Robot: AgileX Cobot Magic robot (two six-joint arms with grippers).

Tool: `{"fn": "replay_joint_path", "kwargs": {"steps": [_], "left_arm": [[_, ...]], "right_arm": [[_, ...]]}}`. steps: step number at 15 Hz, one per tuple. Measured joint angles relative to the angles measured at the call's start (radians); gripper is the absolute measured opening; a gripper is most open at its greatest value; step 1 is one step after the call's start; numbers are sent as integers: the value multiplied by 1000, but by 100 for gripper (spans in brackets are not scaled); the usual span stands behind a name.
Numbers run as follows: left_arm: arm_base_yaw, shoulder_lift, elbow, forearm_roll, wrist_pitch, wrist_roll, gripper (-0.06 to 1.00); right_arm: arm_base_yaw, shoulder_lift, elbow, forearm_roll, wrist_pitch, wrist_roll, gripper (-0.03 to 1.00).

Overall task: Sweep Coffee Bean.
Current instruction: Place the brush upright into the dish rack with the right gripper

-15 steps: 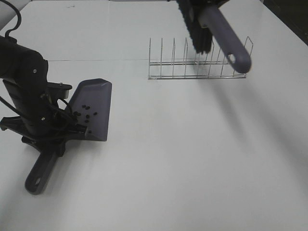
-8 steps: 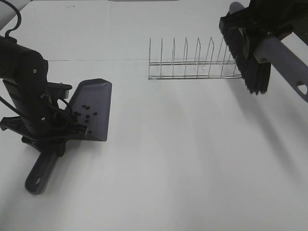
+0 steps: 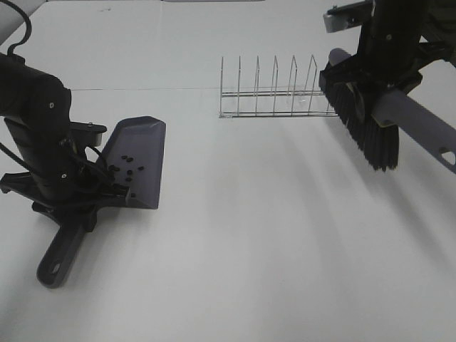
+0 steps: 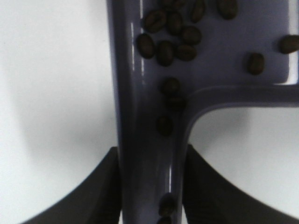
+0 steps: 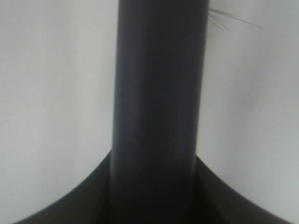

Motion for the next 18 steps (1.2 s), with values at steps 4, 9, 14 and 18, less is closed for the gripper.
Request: {"fn": "replay_joint_path", "kwargs": {"steps": [4, 9, 14, 18], "left_arm": [[0, 0, 0, 0, 0, 0, 35], [0, 0, -2, 0, 0, 3, 35], [0, 0, -2, 0, 0, 3, 35], [0, 0, -2, 0, 0, 3, 35]], "right_arm": [[-45, 126, 1, 25, -21, 0, 30], [-56, 139, -51, 88, -71, -3, 30], [-56, 238, -253, 90, -15, -3, 30], [-56, 324, -363, 77, 9, -3, 30]]}}
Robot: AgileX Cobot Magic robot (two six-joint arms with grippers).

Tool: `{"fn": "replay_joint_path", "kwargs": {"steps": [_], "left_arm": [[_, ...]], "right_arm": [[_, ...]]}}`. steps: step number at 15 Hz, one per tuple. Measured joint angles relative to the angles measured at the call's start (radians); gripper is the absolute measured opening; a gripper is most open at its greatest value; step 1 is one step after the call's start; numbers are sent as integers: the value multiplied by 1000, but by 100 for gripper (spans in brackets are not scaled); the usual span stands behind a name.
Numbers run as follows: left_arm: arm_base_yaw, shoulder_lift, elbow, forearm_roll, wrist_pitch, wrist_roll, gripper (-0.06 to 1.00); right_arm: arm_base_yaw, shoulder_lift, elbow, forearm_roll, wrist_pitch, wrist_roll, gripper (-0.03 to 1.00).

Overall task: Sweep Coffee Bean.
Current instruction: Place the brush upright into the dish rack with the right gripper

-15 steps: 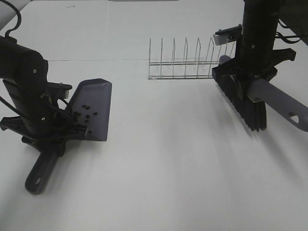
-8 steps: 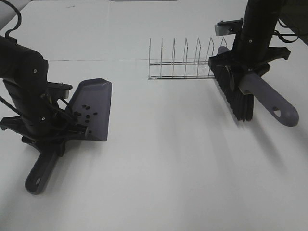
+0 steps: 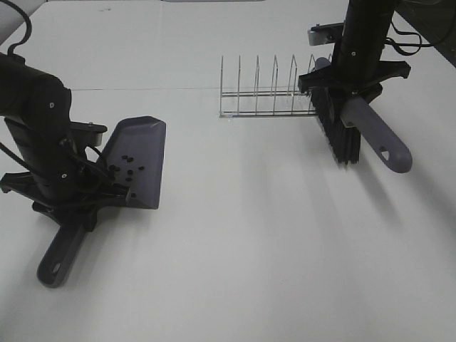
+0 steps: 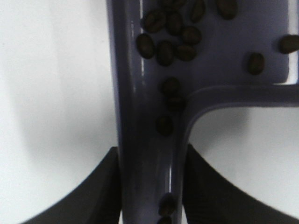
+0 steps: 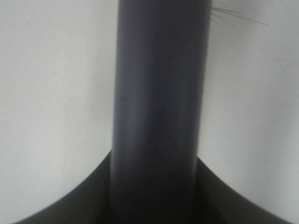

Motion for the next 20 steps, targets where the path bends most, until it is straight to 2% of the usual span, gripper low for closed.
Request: {"fn": "replay_joint_path", "kwargs": {"steps": [6, 16, 17, 20], "left_arm": [[0, 0, 0, 0, 0, 1, 35], [0, 0, 0, 0, 0, 2, 35], [0, 0, 0, 0, 0, 2, 35], [0, 0, 0, 0, 0, 2, 35]], "right_arm": [[-4, 110, -162, -20, -8, 1, 30], [-9, 134, -191, -24, -11, 34, 30], [-9, 134, -191, -24, -11, 36, 32], [-9, 134, -191, -24, -13, 37, 62]]}}
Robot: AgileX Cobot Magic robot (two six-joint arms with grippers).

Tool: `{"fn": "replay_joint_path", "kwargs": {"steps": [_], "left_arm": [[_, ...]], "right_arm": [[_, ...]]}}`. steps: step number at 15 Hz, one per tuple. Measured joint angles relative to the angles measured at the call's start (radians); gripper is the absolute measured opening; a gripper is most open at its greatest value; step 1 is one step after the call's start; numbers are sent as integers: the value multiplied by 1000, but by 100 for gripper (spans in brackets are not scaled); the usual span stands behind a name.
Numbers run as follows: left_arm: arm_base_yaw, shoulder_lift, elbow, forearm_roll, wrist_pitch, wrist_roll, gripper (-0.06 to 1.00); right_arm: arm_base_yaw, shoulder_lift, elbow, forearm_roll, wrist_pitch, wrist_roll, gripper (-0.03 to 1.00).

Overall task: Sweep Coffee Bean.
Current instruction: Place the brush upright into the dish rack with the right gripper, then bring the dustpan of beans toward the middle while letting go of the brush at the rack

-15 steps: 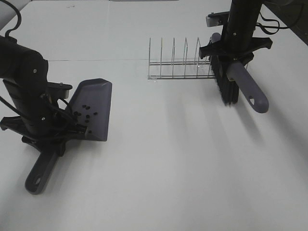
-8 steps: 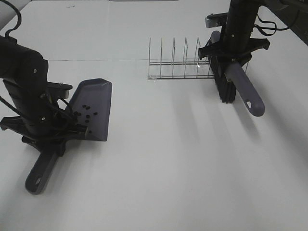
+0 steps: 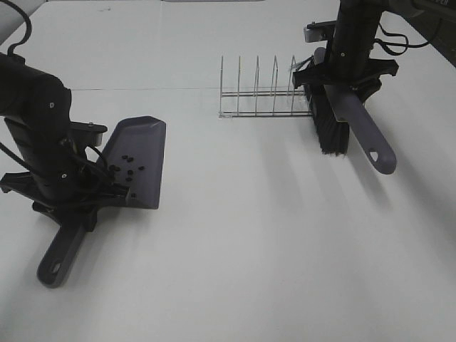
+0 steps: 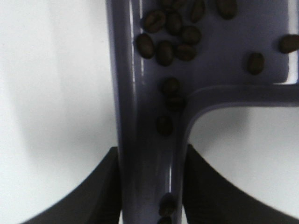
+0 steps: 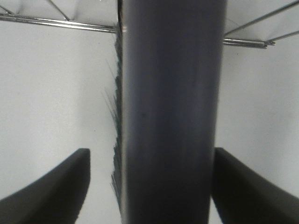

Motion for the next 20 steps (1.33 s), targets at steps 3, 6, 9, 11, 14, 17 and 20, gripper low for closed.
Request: {"fn": "replay_joint_path", "kwargs": {"steps": [3, 6, 9, 11, 14, 17, 20], "left_arm": [[0, 0, 0, -1, 0, 0, 35], [0, 0, 0, -1, 0, 1, 35], [0, 0, 0, -1, 0, 1, 35], [0, 0, 0, -1, 0, 1, 35], [0, 0, 0, -1, 0, 2, 35], [0, -12, 0, -4, -4, 2, 35], [0, -27, -19, -22, -5, 2, 35]], "right_arm": [[0, 0, 0, -2, 0, 0, 75], [0, -32, 0, -3, 0, 0, 76], [0, -120, 0, -4, -1, 0, 76], [0, -170, 0, 26, 0, -11, 76], [2, -259, 50, 96, -10, -48, 75], [5, -484, 311, 103, -13, -59, 75], [7, -753, 660, 117, -12, -60, 75]]}}
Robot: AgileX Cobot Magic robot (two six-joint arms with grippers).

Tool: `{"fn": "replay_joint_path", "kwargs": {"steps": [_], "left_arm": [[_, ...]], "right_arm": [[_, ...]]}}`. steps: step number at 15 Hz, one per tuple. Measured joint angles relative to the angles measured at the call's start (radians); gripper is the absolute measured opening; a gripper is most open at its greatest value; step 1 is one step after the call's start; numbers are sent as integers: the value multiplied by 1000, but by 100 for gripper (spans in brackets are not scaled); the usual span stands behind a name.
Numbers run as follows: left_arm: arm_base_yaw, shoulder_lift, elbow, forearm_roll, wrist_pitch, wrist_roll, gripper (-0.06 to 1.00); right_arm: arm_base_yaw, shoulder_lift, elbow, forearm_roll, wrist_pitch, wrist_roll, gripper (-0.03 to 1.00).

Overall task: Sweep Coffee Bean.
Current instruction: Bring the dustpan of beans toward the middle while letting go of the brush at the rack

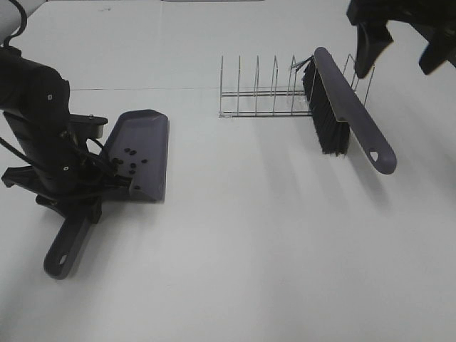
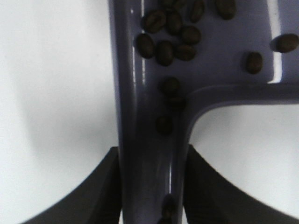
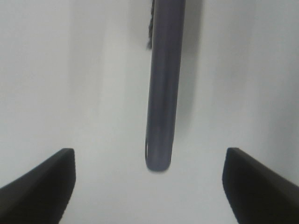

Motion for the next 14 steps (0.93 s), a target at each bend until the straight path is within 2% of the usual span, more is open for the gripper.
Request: {"fn": "replay_joint_path", "kwargs": {"steps": [2, 3, 7, 10, 14], "left_arm": [[-16, -4, -34, -18, 6, 0, 35], [-52, -4, -59, -36, 6, 0, 35], [-80, -4, -68, -97, -13, 0, 35], [-80, 12, -75, -119, -27, 0, 35], [-90, 103, -133, -145, -11, 0, 35]], "right_arm": [[0, -180, 221, 11, -3, 0, 75], [0, -392, 409, 11, -25, 5, 75], [0, -702, 664, 30, -30, 26, 75], [0, -936, 787, 73, -28, 34, 75], [0, -1076, 807, 88, 1, 34, 75]]}}
